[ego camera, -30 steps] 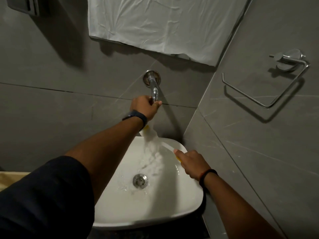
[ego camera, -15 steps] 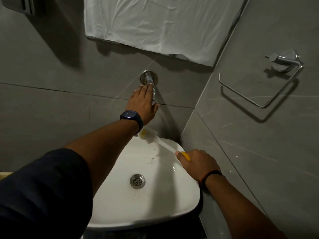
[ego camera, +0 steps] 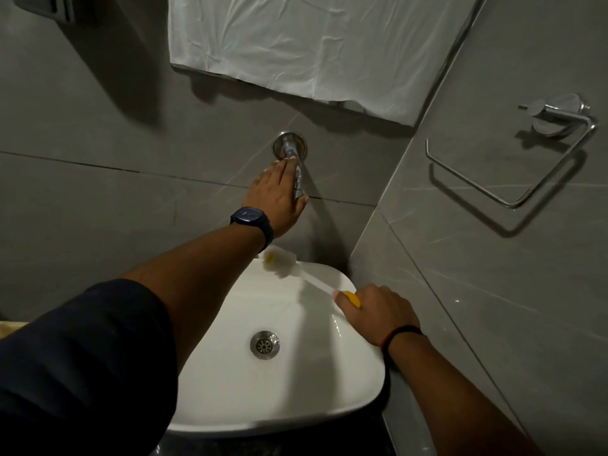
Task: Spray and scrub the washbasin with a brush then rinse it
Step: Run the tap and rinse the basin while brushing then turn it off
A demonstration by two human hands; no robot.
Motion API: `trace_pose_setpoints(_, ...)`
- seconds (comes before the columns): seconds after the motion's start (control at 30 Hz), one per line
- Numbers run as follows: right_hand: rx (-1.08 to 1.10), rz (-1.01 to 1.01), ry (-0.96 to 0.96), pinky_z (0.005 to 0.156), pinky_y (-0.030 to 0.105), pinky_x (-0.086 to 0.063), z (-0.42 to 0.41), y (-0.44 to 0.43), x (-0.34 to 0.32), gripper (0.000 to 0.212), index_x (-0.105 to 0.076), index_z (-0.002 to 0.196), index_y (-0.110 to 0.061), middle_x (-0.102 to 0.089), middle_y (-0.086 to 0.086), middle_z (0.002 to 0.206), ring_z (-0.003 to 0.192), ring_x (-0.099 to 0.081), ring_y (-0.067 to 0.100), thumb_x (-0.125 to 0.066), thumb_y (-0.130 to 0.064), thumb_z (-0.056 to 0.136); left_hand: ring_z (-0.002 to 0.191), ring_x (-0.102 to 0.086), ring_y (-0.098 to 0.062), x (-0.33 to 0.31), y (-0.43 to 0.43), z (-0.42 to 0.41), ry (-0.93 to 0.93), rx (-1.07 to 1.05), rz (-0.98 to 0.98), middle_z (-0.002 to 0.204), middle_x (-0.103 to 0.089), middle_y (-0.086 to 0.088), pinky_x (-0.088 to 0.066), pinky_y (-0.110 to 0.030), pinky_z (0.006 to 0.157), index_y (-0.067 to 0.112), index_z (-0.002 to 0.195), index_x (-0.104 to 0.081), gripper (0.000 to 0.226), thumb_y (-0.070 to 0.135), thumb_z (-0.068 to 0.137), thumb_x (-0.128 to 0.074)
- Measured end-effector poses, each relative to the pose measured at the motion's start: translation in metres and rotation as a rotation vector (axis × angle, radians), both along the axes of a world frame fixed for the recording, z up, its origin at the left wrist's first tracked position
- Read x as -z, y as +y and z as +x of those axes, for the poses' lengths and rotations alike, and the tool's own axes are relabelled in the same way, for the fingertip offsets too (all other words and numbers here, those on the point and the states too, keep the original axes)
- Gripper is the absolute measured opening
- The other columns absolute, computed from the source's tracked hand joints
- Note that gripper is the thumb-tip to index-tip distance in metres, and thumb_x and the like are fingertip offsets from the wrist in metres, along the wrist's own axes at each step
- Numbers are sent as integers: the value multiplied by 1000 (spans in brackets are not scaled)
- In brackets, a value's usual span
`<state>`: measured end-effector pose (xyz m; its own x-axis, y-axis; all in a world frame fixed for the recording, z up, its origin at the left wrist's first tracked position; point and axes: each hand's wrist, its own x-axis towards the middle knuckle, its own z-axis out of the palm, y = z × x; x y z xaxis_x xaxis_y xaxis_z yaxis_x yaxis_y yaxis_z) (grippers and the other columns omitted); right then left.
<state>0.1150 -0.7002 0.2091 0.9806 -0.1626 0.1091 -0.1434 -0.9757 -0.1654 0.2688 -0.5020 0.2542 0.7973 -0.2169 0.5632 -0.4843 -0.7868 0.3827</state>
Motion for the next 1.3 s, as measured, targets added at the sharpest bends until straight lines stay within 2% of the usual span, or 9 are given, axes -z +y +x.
trace_pose_setpoints(0.1, -31, -59, 4, 46, 25, -29, 0, 3, 2, 59, -48, 51, -19, -46, -6, 50, 45, -41, 13, -41, -69, 82, 138, -25, -31, 1, 0, -1, -13, -5, -13, 151, -27, -16, -22, -45, 112, 12, 145, -14, 73, 42, 90, -51)
trace_pose_setpoints(0.23, 4, -62, -9, 43, 24, -25, 0, 1, 4, 58, -43, 49, -20, -42, -8, 47, 42, -36, 8, -42, -68, 82, 138, -26, -31, 1, 0, -1, -5, -5, -23, 151, -27, -16, -22, -45, 112, 13, 146, -13, 73, 42, 90, -50)
trace_pose_setpoints(0.33, 4, -91, 4, 49, 29, -30, -3, -1, 8, 58, -43, 50, -20, -40, -9, 48, 46, -38, 15, -40, -69, 81, 138, -26, -31, 2, 1, 0, -9, -6, -14, 151, -27, -16, -23, -46, 112, 13, 146, -13, 74, 43, 90, -51)
trace_pose_setpoints(0.57, -8, -71, -14, 46, 27, -28, -7, -1, 10, 58, -42, 50, -21, -42, -9, 49, 44, -36, 8, -42, -67, 84, 139, -25, -31, 2, -2, -1, 6, -19, -31, 152, -27, -16, -22, -46, 112, 13, 145, -12, 74, 42, 89, -51)
trace_pose_setpoints(0.77, 46, 160, -6, 55, 30, -41, -12, 3, 11, 65, -50, 47, -18, -57, -3, 53, 58, -59, 24, -41, -74, 80, 142, -14, -30, 3, 9, -9, 100, 17, 76, 156, -15, -11, -16, -47, 115, 18, 147, 1, 99, 66, 78, -52)
trace_pose_setpoints(0.9, 28, 310, 79, 57, 33, -44, -14, 20, 11, 77, -47, 46, -16, -60, 2, 56, 59, -58, 24, -33, -89, 67, 139, -23, -28, 14, 32, -36, 113, 4, 42, 154, -23, -9, -24, -47, 111, 21, 146, -15, 91, 70, 77, -48)
trace_pose_setpoints(1.1, -144, 436, 161, 61, 36, -44, -14, 109, 29, 84, -56, 59, -11, -65, 5, 67, 68, -59, 27, -28, -90, 65, 131, -36, -28, 61, 141, -96, 200, -253, -119, 146, -37, -8, -34, -45, 104, 22, 141, -31, 79, 69, 79, -47)
trace_pose_setpoints(1.2, -288, 415, 208, 61, 37, -42, -15, 184, 45, 72, -53, 56, -16, -62, 3, 66, 70, -57, 31, -30, -83, 68, 130, -38, -30, 93, 227, -130, 268, -426, -142, 145, -39, -11, -36, -44, 105, 21, 140, -33, 78, 68, 80, -46)
trace_pose_setpoints(1.3, -448, 364, 238, 67, 36, -44, -14, 264, 69, 64, -58, 65, -15, -69, 10, 79, 82, -62, 35, -34, -74, 74, 129, -39, -32, 121, 319, -161, 323, -624, -115, 143, -42, -13, -35, -47, 106, 18, 140, -35, 78, 68, 81, -44)
